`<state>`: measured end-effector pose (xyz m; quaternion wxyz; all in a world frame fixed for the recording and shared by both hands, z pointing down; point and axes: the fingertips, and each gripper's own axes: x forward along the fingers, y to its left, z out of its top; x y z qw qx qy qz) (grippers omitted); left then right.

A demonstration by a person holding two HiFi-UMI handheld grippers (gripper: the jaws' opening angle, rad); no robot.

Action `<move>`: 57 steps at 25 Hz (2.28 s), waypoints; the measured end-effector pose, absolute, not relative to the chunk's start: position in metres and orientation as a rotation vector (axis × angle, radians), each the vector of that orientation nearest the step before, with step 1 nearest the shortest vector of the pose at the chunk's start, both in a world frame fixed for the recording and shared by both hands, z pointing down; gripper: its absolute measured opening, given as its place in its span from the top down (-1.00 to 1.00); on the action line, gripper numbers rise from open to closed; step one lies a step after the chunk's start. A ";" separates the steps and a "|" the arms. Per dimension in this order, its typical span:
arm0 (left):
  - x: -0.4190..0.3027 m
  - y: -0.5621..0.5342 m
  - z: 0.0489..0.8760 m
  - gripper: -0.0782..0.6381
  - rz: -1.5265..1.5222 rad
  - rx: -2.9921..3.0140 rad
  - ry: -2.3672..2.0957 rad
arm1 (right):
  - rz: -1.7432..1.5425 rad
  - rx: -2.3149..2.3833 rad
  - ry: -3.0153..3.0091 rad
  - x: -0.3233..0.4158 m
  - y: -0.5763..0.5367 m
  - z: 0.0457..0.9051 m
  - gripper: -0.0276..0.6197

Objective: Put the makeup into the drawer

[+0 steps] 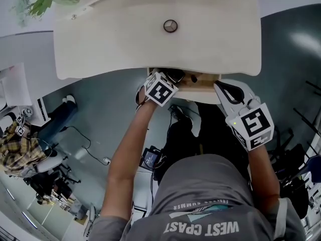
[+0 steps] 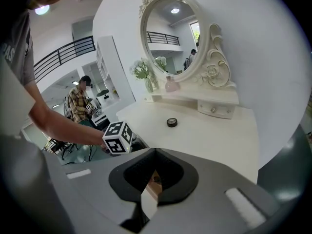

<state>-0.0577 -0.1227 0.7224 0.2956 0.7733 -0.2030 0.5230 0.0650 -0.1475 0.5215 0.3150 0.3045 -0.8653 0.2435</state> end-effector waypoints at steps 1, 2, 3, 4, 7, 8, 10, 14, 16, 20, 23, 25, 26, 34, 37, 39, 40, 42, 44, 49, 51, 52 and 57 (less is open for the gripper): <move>-0.057 -0.123 0.725 -0.01 1.392 2.051 -0.544 | 0.643 0.803 -2.278 0.065 -0.148 0.523 0.91; -0.056 -0.123 0.727 -0.01 1.390 2.043 -0.549 | 0.646 0.802 -2.275 0.065 -0.149 0.524 0.91; -0.055 -0.123 0.729 -0.01 1.385 2.035 -0.553 | 0.649 0.801 -2.272 0.066 -0.149 0.525 0.91; -0.054 -0.123 0.731 -0.01 1.380 2.026 -0.555 | 0.653 0.800 -2.270 0.066 -0.149 0.526 0.91; -0.051 -0.125 0.739 -0.01 1.364 2.003 -0.561 | 0.659 0.797 -2.264 0.066 -0.152 0.529 0.91; -0.050 -0.126 0.741 -0.02 1.358 1.995 -0.565 | 0.660 0.796 -2.262 0.065 -0.152 0.530 0.91; -0.048 -0.128 0.745 -0.02 1.343 1.983 -0.575 | 0.662 0.794 -2.259 0.064 -0.153 0.532 0.91; -0.045 -0.132 0.753 -0.02 1.333 1.966 -0.585 | 0.667 0.784 -2.258 0.061 -0.153 0.534 0.91; -0.042 -0.133 0.757 -0.02 1.329 1.955 -0.586 | 0.669 0.780 -2.255 0.062 -0.154 0.536 0.91; -0.038 -0.134 0.763 -0.02 1.338 1.943 -0.573 | 0.672 0.776 -2.252 0.062 -0.154 0.538 0.91; -0.039 -0.133 0.765 -0.02 1.349 1.946 -0.569 | 0.675 0.769 -2.250 0.061 -0.153 0.540 0.91; -0.042 -0.131 0.765 -0.02 1.355 1.942 -0.571 | 0.682 0.760 -2.247 0.061 -0.151 0.543 0.91; -0.043 -0.131 0.765 -0.02 1.357 1.941 -0.574 | 0.685 0.754 -2.244 0.061 -0.151 0.544 0.91; -0.042 -0.135 0.752 -0.07 1.193 1.935 -0.612 | 0.704 0.723 -2.240 0.057 -0.144 0.549 0.91; -0.043 -0.132 0.744 -0.04 1.183 1.942 -0.604 | 0.703 0.713 -2.241 0.055 -0.141 0.549 0.91; -0.045 -0.128 0.737 0.02 1.193 1.953 -0.600 | 0.699 0.708 -2.242 0.054 -0.140 0.547 0.91; -0.046 -0.126 0.732 0.05 1.195 1.961 -0.600 | 0.696 0.707 -2.242 0.053 -0.139 0.546 0.91; -0.050 -0.123 0.722 0.12 1.191 1.977 -0.605 | 0.687 0.704 -2.247 0.050 -0.140 0.542 0.91; -0.056 -0.121 0.711 0.16 1.185 1.990 -0.617 | 0.676 0.700 -2.255 0.046 -0.140 0.537 0.91; -0.077 -0.115 0.688 0.21 1.165 2.017 -0.676 | 0.632 0.679 -2.282 0.035 -0.138 0.527 0.91; -0.085 -0.111 0.680 0.24 1.149 2.027 -0.703 | 0.618 0.667 -2.287 0.030 -0.133 0.523 0.91; -0.088 -0.108 0.675 0.25 1.140 2.035 -0.712 | 0.612 0.660 -2.289 0.028 -0.131 0.521 0.91; -0.106 -0.098 0.645 0.36 1.104 2.082 -0.754 | 0.565 0.641 -2.313 0.011 -0.127 0.501 0.91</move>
